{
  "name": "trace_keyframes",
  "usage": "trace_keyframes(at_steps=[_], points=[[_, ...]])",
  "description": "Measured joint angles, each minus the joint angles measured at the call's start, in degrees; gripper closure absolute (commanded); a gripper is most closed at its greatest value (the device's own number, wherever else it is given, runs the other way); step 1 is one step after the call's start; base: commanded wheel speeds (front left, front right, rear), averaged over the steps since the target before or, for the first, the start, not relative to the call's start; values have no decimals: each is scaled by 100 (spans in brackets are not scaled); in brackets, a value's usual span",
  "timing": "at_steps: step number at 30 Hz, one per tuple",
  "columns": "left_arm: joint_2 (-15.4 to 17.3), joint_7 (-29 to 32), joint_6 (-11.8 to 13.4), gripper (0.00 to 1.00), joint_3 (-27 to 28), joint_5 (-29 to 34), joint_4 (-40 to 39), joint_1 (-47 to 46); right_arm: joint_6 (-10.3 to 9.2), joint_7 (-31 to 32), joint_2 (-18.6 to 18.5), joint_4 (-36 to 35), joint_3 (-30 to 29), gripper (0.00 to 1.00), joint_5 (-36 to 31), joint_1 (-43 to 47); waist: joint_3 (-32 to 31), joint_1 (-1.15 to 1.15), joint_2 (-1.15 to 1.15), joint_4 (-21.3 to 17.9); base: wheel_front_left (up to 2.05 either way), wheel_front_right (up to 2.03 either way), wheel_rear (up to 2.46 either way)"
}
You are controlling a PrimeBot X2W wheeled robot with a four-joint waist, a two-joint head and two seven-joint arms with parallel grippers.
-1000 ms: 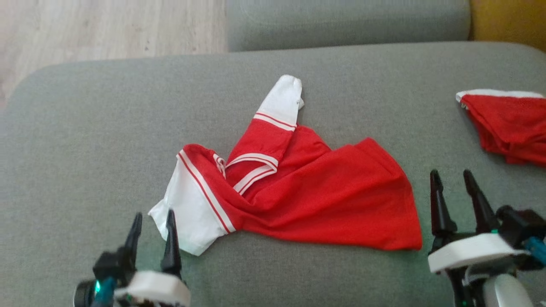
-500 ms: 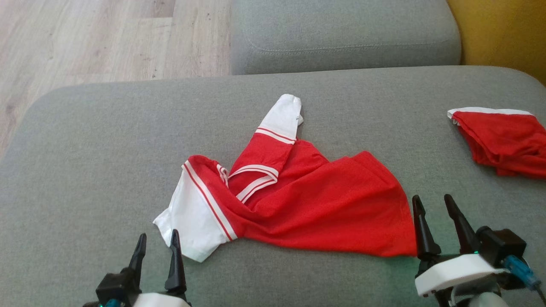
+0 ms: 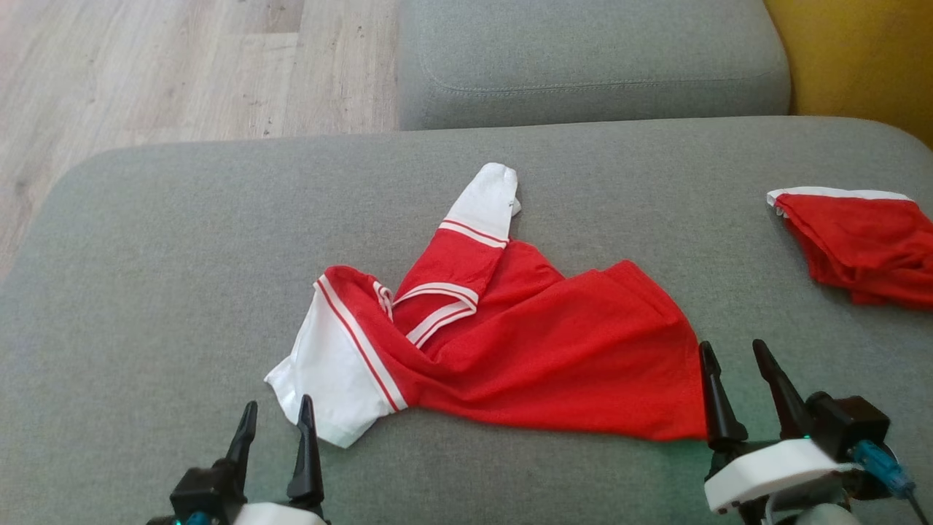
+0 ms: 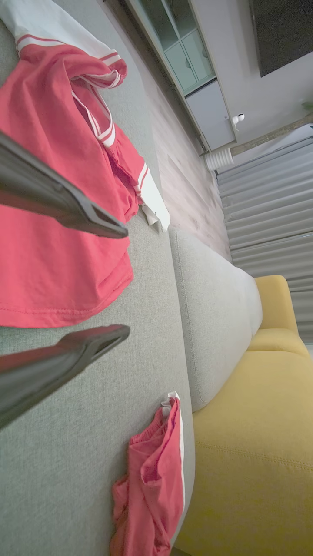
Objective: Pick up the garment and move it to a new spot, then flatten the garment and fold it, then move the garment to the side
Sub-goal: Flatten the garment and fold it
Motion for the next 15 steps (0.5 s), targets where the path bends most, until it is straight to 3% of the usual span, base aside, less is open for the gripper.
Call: trace_keyframes(at_steps=[8,15], points=[[33,63,32,0,-15,0,-19,1,0,0,0,-7,55,0,-93,-6,25,0,0,-7,0,0,0],[232,631,30,0,-52,-25,345,-256,0,5,0,-68,101,0,-104,-9,137,0,0,-22,0,0,0]])
